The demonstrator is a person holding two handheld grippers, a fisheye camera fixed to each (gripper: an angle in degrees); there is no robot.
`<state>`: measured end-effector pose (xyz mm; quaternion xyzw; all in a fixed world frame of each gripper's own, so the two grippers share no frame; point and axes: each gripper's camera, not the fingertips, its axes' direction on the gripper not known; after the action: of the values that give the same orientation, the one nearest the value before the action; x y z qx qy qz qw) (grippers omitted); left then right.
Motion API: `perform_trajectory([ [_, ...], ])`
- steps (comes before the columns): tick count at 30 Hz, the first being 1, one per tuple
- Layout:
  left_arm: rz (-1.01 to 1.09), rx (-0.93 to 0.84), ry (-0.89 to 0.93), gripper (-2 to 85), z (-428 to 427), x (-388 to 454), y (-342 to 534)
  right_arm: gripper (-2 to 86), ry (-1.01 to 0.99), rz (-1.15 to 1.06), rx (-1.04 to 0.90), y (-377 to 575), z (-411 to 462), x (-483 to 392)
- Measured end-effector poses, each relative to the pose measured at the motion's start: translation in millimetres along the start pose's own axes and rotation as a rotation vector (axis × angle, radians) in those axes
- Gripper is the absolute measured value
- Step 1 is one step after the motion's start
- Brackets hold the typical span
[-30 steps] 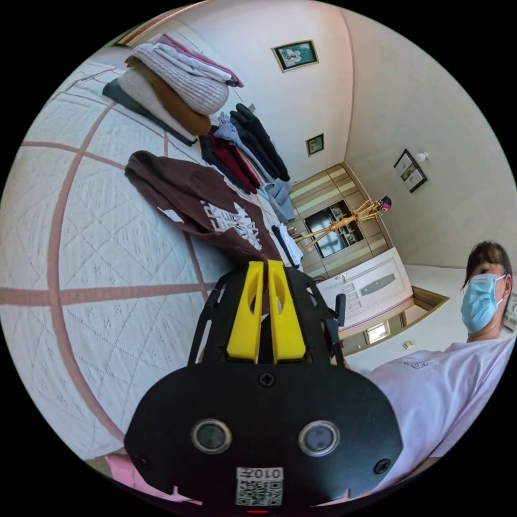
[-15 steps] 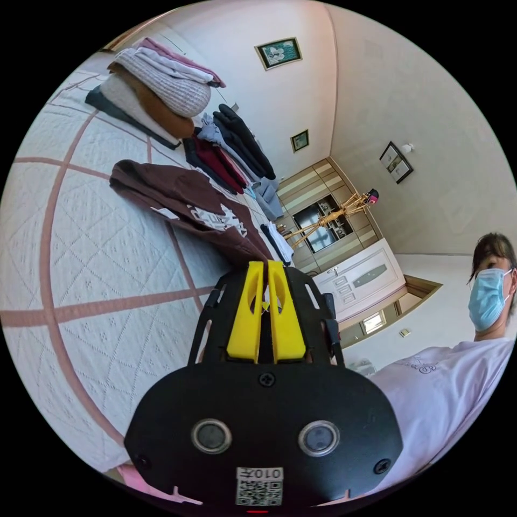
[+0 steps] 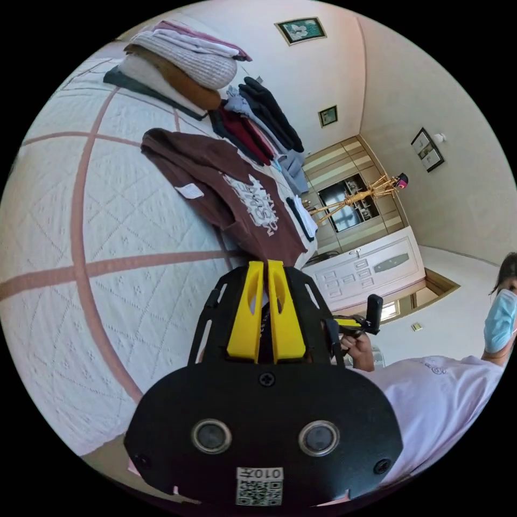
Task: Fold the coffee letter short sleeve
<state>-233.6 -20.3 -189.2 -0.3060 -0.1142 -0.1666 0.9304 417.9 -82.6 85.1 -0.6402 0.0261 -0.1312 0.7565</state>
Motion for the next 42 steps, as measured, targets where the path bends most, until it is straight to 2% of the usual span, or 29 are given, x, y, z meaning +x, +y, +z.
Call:
perform_trajectory([
  [3, -0.053, -0.07, -0.007, 0.0, 22, -16, 21, 3.2, 0.035, 0.021, -0.105, 17, 25, 6],
  [7, -0.051, -0.107, -0.064, 0.0, 45, -25, 47, 3.3, -0.027, 0.085, -0.075, 23, 39, 21],
  [12, 0.007, -0.153, -0.244, 0.1, 46, -15, 73, 2.8, 0.051, -0.049, -0.24, 15, 60, 4],
  [17, 0.228, -0.127, -0.566, 2.9, 61, 34, 76, 2.2, 0.046, -0.078, -0.271, 7, 50, 8],
  [23, 0.619, -0.099, -0.71, 5.9, 155, 83, 12, 1.9, 0.052, -0.338, -0.249, -2, 18, -28],
  [26, 0.761, -0.108, -0.746, 7.2, 219, 92, -24, 1.9, 0.055, -0.39, -0.25, 6, 11, -33],
  [29, 0.836, -0.172, -0.766, 8.1, 287, 88, -55, 1.5, -0.003, -0.367, -0.295, 22, 16, -29],
  [32, 0.858, -0.238, -0.768, 8.1, 341, 80, -71, 1.2, 0.03, -0.316, -0.302, 38, 25, -28],
  [38, 0.849, -0.312, -0.727, 5.7, 390, 60, -76, 1.0, 0.018, -0.219, -0.21, 57, 22, -24],
  [42, 0.775, -0.307, -0.687, 1.4, 387, 45, -87, 0.9, 0.048, -0.186, -0.186, 56, 20, -18],
])
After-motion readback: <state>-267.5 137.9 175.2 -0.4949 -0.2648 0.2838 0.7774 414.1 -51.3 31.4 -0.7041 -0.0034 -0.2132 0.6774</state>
